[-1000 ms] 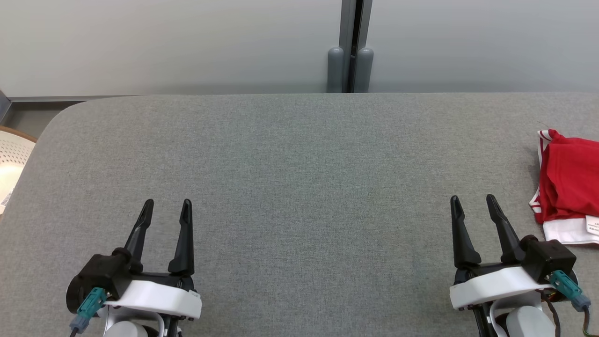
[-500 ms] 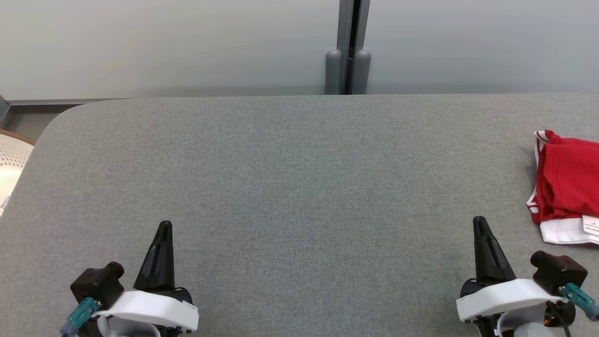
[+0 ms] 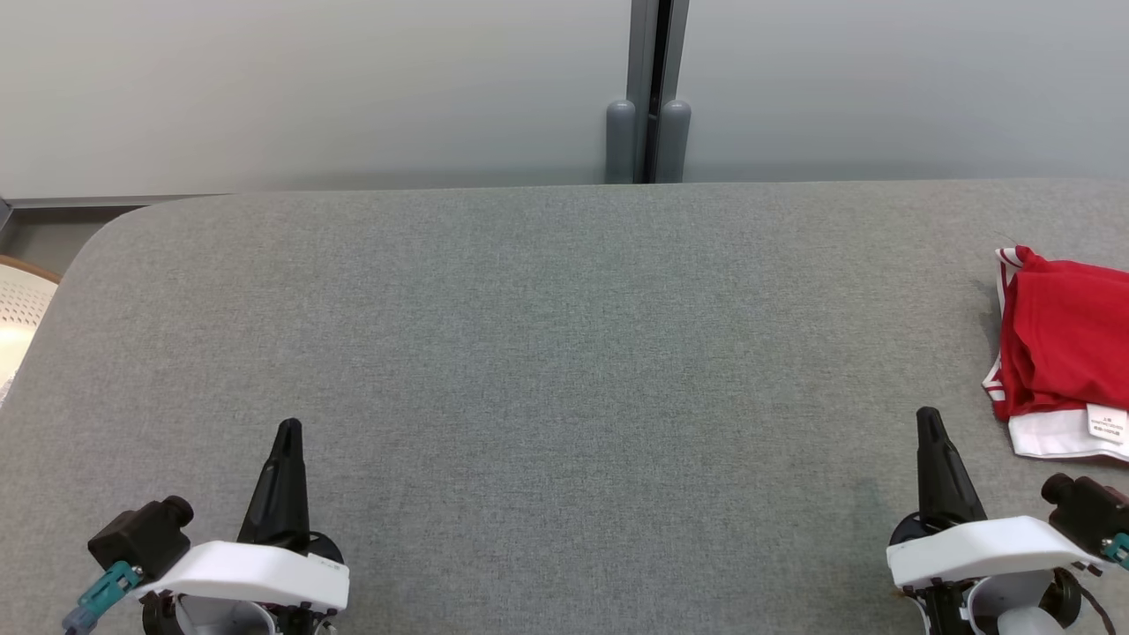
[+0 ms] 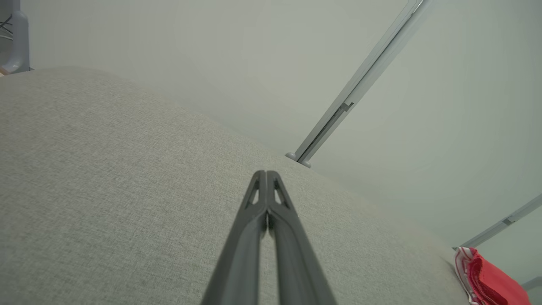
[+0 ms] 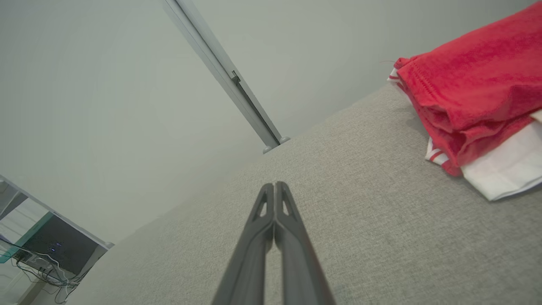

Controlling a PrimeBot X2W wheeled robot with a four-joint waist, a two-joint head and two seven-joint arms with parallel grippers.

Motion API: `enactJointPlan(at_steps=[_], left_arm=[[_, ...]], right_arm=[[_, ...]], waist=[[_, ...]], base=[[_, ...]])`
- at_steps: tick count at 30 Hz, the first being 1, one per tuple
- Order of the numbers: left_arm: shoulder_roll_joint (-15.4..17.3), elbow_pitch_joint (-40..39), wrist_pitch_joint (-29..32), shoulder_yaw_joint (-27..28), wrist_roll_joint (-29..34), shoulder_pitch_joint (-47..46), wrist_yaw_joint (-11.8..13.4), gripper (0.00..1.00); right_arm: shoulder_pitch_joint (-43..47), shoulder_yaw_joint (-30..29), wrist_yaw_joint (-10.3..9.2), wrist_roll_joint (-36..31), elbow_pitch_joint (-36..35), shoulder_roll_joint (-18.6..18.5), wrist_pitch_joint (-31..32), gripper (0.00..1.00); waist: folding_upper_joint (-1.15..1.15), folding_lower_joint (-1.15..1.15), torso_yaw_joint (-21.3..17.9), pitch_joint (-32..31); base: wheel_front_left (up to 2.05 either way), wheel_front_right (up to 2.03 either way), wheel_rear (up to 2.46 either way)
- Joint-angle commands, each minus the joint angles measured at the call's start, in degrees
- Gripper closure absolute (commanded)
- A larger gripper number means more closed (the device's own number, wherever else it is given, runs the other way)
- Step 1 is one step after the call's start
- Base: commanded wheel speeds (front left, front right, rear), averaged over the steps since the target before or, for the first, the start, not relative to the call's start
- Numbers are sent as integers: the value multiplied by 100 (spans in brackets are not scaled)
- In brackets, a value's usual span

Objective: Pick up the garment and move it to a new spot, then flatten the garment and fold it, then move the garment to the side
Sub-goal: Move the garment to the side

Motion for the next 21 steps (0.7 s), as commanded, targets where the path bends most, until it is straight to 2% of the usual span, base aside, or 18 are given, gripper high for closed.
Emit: enactJointPlan(at_steps=[1, 21], left_arm=[[32, -68, 48, 61, -255, -177, -32, 100], [44, -50, 445, 245, -1690, -227, -81, 100]], right_arm=[[-68, -56, -2, 260, -121, -36, 56, 100], [-43, -257, -3, 1732, -238, -48, 443, 100]], waist=[[-1, 0, -7, -7], [-1, 0, -82, -76]], base=[[0, 0, 0], [0, 0, 0]])
